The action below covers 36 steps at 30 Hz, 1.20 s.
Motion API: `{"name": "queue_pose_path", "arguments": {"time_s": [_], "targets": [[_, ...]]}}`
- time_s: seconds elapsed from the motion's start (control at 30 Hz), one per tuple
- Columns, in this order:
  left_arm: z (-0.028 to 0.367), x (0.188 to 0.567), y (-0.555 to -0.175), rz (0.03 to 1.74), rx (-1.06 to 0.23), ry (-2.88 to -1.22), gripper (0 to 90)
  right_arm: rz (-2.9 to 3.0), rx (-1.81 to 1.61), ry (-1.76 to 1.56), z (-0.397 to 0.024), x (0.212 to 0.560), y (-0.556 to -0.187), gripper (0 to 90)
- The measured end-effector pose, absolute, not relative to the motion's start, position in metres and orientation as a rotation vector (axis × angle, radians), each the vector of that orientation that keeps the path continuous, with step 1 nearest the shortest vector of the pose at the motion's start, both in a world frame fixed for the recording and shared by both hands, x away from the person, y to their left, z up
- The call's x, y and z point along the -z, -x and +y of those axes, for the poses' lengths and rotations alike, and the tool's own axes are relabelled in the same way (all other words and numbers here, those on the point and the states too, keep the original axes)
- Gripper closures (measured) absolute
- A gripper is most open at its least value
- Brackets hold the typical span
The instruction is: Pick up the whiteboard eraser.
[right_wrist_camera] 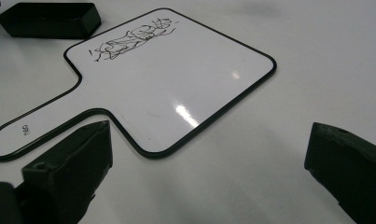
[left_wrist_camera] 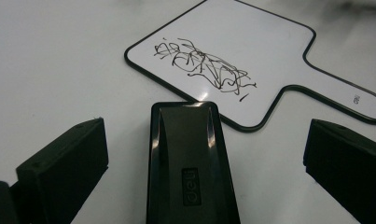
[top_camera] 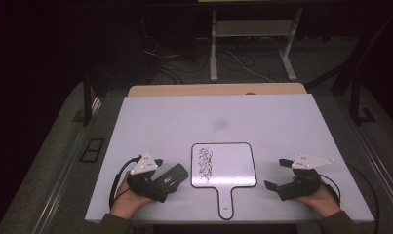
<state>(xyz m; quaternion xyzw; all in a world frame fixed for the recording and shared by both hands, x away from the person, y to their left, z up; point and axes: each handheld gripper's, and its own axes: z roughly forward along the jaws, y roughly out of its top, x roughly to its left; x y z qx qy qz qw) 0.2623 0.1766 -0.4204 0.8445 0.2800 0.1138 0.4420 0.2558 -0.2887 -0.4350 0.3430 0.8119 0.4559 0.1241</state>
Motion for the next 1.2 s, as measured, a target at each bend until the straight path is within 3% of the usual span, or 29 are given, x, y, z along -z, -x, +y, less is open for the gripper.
{"name": "queue_pose_path", "arguments": {"time_s": [0.83, 1.2], "targets": [[0.176, 0.43, -0.263, 0.726, -0.275, -2.196, 0.1, 2.385, -1.313, -0.992, -0.287, 0.438, -0.256, 0.0], [0.175, 0.435, -0.265, 0.75, -0.257, -2.243, 5.0, 2.389, -1.306, -0.989, -0.287, 0.439, -0.256, 0.0]]}}
